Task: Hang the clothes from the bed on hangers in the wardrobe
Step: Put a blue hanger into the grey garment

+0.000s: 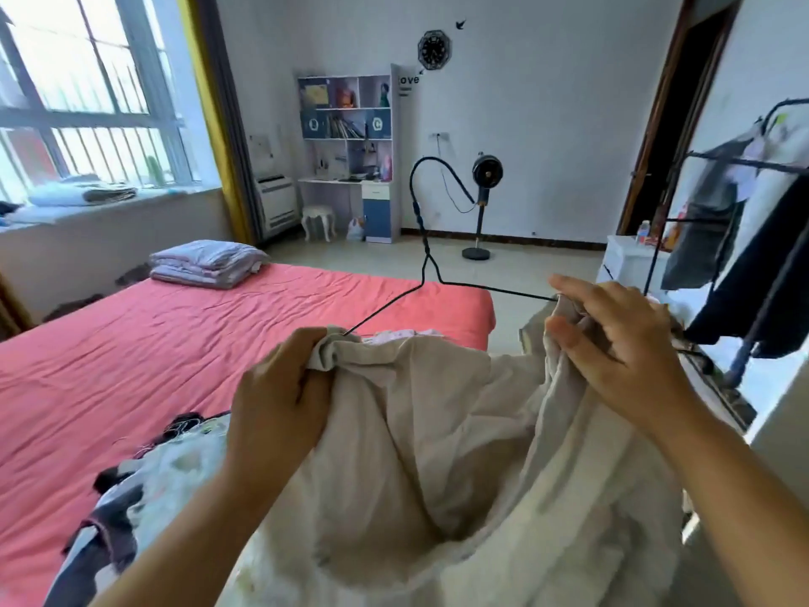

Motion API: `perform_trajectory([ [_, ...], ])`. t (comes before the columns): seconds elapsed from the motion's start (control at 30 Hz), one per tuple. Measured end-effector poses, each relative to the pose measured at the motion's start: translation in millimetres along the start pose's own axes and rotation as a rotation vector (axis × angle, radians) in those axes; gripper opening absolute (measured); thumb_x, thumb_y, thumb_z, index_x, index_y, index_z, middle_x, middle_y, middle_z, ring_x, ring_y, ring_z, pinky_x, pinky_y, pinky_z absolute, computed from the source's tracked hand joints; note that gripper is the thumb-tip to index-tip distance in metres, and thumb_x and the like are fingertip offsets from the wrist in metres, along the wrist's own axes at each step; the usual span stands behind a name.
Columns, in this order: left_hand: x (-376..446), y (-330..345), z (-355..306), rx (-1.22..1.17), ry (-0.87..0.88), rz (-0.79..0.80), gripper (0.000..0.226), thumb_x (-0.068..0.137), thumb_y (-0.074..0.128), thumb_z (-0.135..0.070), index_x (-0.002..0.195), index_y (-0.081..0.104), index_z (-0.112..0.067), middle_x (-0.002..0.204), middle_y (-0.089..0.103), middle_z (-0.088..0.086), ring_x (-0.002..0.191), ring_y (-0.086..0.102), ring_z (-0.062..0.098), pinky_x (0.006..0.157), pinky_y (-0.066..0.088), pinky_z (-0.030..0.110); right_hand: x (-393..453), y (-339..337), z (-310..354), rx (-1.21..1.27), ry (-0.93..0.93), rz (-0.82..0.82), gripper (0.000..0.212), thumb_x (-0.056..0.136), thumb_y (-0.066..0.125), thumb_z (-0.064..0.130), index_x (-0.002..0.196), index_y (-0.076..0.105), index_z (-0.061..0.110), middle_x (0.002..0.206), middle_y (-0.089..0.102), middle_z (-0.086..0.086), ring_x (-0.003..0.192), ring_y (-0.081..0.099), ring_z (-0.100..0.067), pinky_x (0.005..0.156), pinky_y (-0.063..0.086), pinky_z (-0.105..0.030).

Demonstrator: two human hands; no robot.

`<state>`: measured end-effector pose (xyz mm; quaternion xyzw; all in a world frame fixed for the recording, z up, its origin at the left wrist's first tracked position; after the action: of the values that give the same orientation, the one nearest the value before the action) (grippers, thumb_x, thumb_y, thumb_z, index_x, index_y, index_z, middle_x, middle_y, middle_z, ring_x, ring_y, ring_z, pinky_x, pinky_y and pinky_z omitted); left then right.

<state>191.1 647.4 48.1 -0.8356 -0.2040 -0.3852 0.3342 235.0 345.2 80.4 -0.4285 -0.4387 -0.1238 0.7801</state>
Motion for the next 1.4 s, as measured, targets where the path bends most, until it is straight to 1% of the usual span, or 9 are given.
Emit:
perform_trajectory([
  [0.2,-12,-21,63,0.156,-0.217,-0.061,0.030,0.077,0.047,-0.021,0.101,0.056,-0.037,0.075,0.065,-0.012,0.072,0.056,0.005,0.063,0.041,0.016,42,106,10,0.173,-0.003,0.097,0.046,0.088,0.039,0.048,0.123,0.060,0.027,0.090,0.057,0.011,0.088,0.053,-0.013,0.090,0.038,-0.049],
  [0.33,-13,-23,115,0.257,-0.337,-0.069,0.025,0.078,0.050,-0.021,0.094,0.061,-0.037,0.077,0.067,-0.012,0.070,0.059,0.005,0.060,0.045,0.026,61,188,6,0.356,-0.017,0.197,0.051,0.083,0.041,0.055,0.121,0.061,0.026,0.094,0.062,0.006,0.091,0.060,-0.023,0.085,0.042,-0.057],
  [0.53,-6,-3,237,0.389,-0.632,-0.019,0.029,0.076,0.049,-0.031,0.099,0.066,-0.033,0.090,0.068,-0.016,0.087,0.064,0.014,0.070,0.046,0.032,72,341,-11,0.439,-0.253,0.637,0.088,0.058,0.046,0.088,0.136,0.022,0.056,0.113,0.045,0.020,0.108,0.036,0.003,0.090,0.024,-0.031],
  [0.7,6,35,326,0.628,-0.802,0.141,0.045,0.073,0.047,-0.021,0.114,0.066,-0.017,0.111,0.064,0.007,0.107,0.057,0.029,0.086,0.044,0.039,94,465,-32,0.397,-0.219,0.720,0.079,0.059,0.055,0.062,0.131,0.021,0.064,0.091,0.040,0.011,0.097,0.039,-0.009,0.072,0.014,-0.026],
  [0.8,8,64,359,0.721,-0.861,0.130,0.040,0.080,0.058,-0.010,0.119,0.061,-0.006,0.115,0.058,0.016,0.110,0.054,0.037,0.090,0.044,0.046,99,544,-52,0.377,-0.148,0.878,0.074,0.066,0.058,0.057,0.126,0.017,0.072,0.095,0.035,0.010,0.104,0.037,-0.011,0.083,0.024,-0.030],
  [0.9,0,90,379,0.758,-0.876,0.140,0.047,0.076,0.052,-0.019,0.121,0.059,-0.006,0.117,0.057,0.014,0.110,0.052,0.028,0.094,0.042,0.042,90,618,-75,0.315,-0.079,1.017,0.078,0.066,0.059,0.061,0.124,0.009,0.076,0.108,0.033,0.009,0.111,0.038,-0.018,0.089,0.038,-0.035],
  [1.03,-28,118,406,0.701,-1.041,0.263,0.043,0.082,0.050,-0.029,0.122,0.059,-0.013,0.124,0.053,0.004,0.115,0.052,0.024,0.093,0.039,0.029,67,699,-93,0.267,-0.006,1.162,0.086,0.062,0.063,0.060,0.130,0.012,0.070,0.116,0.032,0.003,0.115,0.035,-0.024,0.085,0.034,-0.035],
  [1.17,-61,135,425,0.684,-1.194,0.383,0.036,0.092,0.056,-0.026,0.128,0.054,-0.021,0.135,0.043,-0.007,0.127,0.041,0.014,0.096,0.038,0.025,35,752,-101,0.238,0.032,1.248,0.096,0.065,0.073,0.049,0.143,0.016,0.052,0.125,0.029,-0.007,0.130,0.020,-0.024,0.104,0.020,-0.036],
  [1.4,-91,148,445,0.679,-1.332,0.431,0.044,0.094,0.051,-0.033,0.137,0.041,-0.025,0.136,0.042,-0.010,0.126,0.040,0.010,0.098,0.037,0.023,-42,788,-108,-0.018,-0.068,1.385,0.068,0.091,0.035,0.060,0.148,0.005,0.039,0.158,0.000,-0.011,0.145,0.002,-0.027,0.115,0.007,-0.047],
])
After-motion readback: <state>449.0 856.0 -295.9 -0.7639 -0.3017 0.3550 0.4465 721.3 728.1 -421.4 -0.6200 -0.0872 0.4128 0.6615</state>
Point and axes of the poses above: each hand's wrist, its own x-axis towards the middle knuckle, its own y-axis out of the palm, z = x × y, the point moved 4 cm from there along x, towards the middle knuckle
